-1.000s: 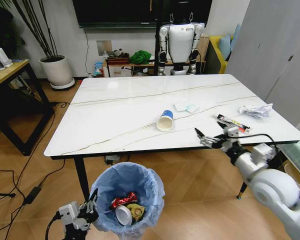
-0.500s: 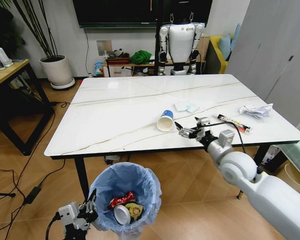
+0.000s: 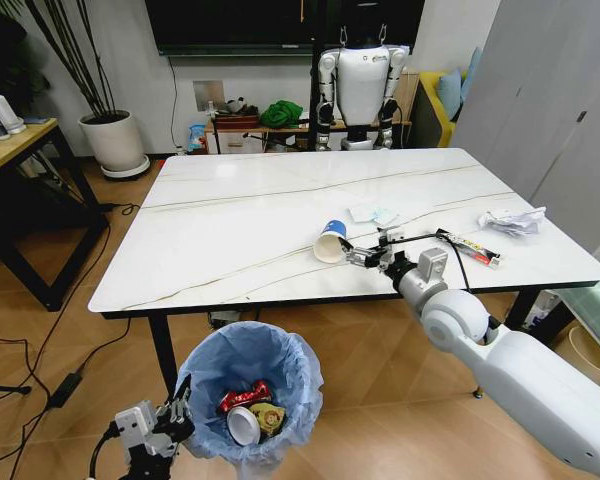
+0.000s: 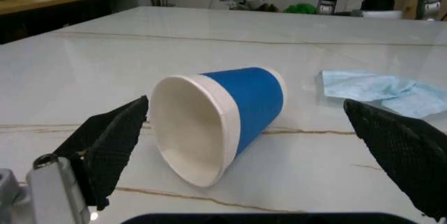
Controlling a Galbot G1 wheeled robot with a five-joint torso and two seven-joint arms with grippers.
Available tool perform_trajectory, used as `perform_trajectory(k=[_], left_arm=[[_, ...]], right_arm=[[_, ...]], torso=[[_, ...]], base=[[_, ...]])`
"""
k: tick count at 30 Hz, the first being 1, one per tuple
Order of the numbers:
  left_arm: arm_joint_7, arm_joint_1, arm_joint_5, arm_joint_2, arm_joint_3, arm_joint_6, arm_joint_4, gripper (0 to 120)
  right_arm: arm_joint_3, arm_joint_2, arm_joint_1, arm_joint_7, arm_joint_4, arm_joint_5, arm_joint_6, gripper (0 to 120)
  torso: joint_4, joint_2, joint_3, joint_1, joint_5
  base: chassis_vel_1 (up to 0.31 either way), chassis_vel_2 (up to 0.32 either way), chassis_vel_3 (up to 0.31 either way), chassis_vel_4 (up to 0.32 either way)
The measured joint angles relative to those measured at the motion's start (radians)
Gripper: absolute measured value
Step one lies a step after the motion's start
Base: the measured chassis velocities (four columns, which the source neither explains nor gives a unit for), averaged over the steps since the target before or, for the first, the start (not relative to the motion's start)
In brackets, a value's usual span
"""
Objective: Pick up the trash bin and place the trash from the table into it.
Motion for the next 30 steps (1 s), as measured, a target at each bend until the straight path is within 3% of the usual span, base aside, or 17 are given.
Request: perform_trajectory(k=[11,15,17,18,21,25,29,30], left_arm=[[-0.001,-0.003,-0.006,0.002,-0.004,0.000,0.000,0],[-0.002,-0.006,-0.012,0.005,-0.006,0.000,0.000,0],[-0.002,-0.007,-0.013,0.005,-0.006,0.000,0.001,0],[-0.002,-0.008,-0.014,0.006,-0.006,0.000,0.002,0],[-0.002,-0.010,-0.015,0.007,-0.006,0.001,0.003,0],[-0.003,-0.011,-0.016,0.007,-0.006,0.001,0.005,0],[-0.003,-0.011,-0.016,0.008,-0.006,0.002,0.006,0],[-0.003,-0.012,-0.016,0.008,-0.006,0.002,0.006,0]], right_arm=[[-0.068,0.023,0.075,-0.010,-0.068,-0.001,0.005,96],[-0.075,0.026,0.095,-0.032,-0.111,0.008,0.017,77],[-0.075,0.026,0.095,-0.034,-0.113,0.008,0.018,75],[-0.072,0.025,0.095,-0.036,-0.116,0.009,0.020,67],[-0.070,0.024,0.093,-0.036,-0.116,0.009,0.020,61],[-0.065,0.022,0.091,-0.036,-0.116,0.009,0.021,40],[-0.065,0.020,0.089,-0.037,-0.116,0.009,0.021,32],[-0.065,0.019,0.088,-0.038,-0.116,0.009,0.021,25]], torso=[[0.0001,0.000,0.000,0.000,-0.0003],[0.0001,0.000,0.000,0.000,-0.0002],[0.0001,0.000,0.000,0.000,-0.0001],[0.0000,0.000,0.000,0.000,0.0000],[0.0000,0.000,0.000,0.000,-0.0001],[0.0001,0.000,0.000,0.000,-0.0001],[0.0000,0.000,0.000,0.000,-0.0001],[0.0000,0.000,0.000,0.000,-0.0001]], base=[[0.000,0.000,0.000,0.000],[0.000,0.000,0.000,0.000],[0.000,0.000,0.000,0.000],[0.000,0.000,0.000,0.000],[0.000,0.000,0.000,0.000],[0.000,0.000,0.000,0.000],[0.000,0.000,0.000,0.000],[0.000,0.000,0.000,0.000]])
